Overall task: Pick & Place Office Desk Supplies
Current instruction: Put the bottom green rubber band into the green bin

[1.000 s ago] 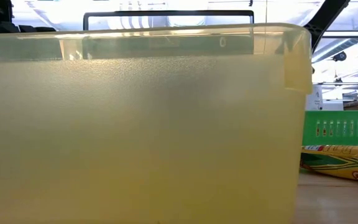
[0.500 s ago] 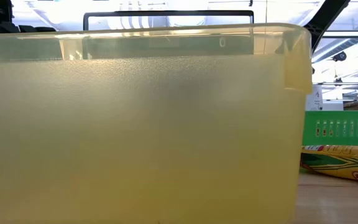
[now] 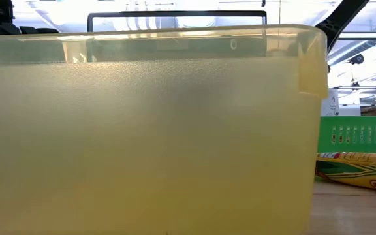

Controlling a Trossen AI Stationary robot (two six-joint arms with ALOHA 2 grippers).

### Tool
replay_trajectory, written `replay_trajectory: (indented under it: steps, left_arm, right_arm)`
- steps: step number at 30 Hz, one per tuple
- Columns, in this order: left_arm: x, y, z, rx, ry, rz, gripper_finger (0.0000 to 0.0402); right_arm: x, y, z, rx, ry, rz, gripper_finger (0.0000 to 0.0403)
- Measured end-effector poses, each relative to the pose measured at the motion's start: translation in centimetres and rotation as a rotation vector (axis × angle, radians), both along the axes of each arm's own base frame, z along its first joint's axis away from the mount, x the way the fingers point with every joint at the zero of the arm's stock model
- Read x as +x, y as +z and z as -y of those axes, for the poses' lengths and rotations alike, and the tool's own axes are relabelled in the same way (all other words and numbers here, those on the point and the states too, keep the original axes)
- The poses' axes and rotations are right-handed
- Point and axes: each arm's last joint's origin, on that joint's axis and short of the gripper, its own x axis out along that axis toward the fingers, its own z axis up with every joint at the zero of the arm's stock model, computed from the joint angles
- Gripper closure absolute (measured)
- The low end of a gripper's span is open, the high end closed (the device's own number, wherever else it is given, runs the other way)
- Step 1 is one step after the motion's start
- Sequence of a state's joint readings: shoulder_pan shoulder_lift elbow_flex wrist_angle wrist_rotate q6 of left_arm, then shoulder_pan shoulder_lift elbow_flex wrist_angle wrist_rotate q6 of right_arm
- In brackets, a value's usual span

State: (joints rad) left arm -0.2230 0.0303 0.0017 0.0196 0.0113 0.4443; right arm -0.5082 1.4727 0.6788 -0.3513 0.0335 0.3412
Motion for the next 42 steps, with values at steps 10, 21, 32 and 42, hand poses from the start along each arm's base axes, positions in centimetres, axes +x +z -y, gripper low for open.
replay_trajectory:
  steps: [10,21,32,42]
  left_arm:
    - [0.0,0.0,0.0,0.000,0.000,0.000,0.0390]
    - [0.0,0.0,0.0,0.000,0.000,0.000,0.0390]
    - [0.0,0.0,0.0,0.000,0.000,0.000,0.0390]
    - [0.0,0.0,0.0,0.000,0.000,0.000,0.0390]
  right_arm:
    - [-1.0,2.6,-1.0,0.051,0.050,0.101,0.0394]
    - [-2.2,6.9,-3.3,-0.007,0.165,0.309,0.0394]
    - [-3.5,9.7,-7.9,-0.021,0.351,0.415,0.0394]
    - [-3.5,9.9,-12.4,0.045,0.570,0.426,0.0394]
